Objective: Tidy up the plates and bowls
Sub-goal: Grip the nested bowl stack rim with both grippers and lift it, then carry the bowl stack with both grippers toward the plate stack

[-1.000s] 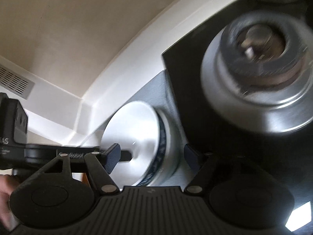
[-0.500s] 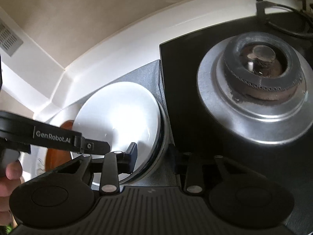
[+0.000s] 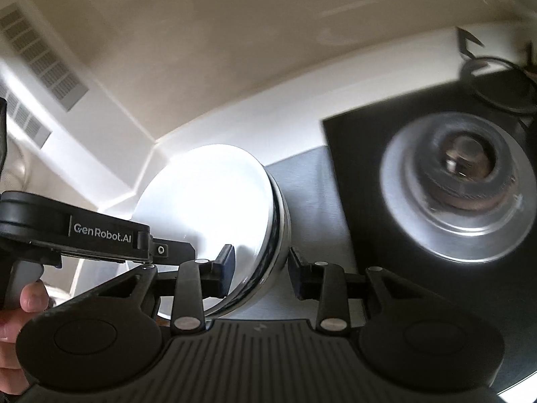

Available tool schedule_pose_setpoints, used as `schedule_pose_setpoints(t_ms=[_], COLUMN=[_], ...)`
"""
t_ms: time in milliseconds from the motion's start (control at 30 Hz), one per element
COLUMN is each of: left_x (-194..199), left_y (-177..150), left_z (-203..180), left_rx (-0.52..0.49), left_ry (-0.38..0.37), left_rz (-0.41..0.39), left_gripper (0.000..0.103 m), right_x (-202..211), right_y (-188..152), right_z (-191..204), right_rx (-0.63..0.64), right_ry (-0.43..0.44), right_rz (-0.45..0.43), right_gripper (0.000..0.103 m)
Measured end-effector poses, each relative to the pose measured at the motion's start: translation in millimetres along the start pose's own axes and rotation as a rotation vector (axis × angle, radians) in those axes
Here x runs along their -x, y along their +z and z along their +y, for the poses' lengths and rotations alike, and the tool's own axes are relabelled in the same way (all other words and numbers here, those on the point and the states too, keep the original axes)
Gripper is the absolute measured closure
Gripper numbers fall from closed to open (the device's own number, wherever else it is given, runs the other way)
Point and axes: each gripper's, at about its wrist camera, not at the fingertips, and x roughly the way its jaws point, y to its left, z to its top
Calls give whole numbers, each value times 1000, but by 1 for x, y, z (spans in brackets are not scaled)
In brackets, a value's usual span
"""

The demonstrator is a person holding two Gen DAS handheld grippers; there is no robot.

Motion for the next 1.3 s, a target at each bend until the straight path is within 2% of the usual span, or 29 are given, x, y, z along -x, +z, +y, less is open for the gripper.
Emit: schedule_pose_setpoints(t_ms=[200, 500, 700, 833, 967, 1067, 1300], left_x=[29, 55, 75, 96, 119, 128, 104], left_y=[-26, -91, -130, -143, -152, -160, -175], left_z=[59, 166, 214, 231, 238, 242, 249], left_rx=[78, 323, 449, 493, 492, 512, 563], left_ry=[67, 151, 176, 187, 177, 150, 95], left_rz=[-20, 1, 3, 1, -36, -35, 29], left_gripper=[79, 77, 77, 77, 77, 77, 75], right_x=[-25, -67, -75, -71, -61, -53, -66], right_y=[-8, -49, -75, -78, -73, -74, -89], right_z=[52, 147, 198, 223, 236, 244, 242], right_rx=[67, 240, 341, 374, 388, 418, 441], right_ry=[94, 221, 282, 330, 362, 365, 310], right_rz=[63, 215, 282, 305, 264, 252, 312], right_gripper=[65, 65, 65, 65, 65, 64, 62])
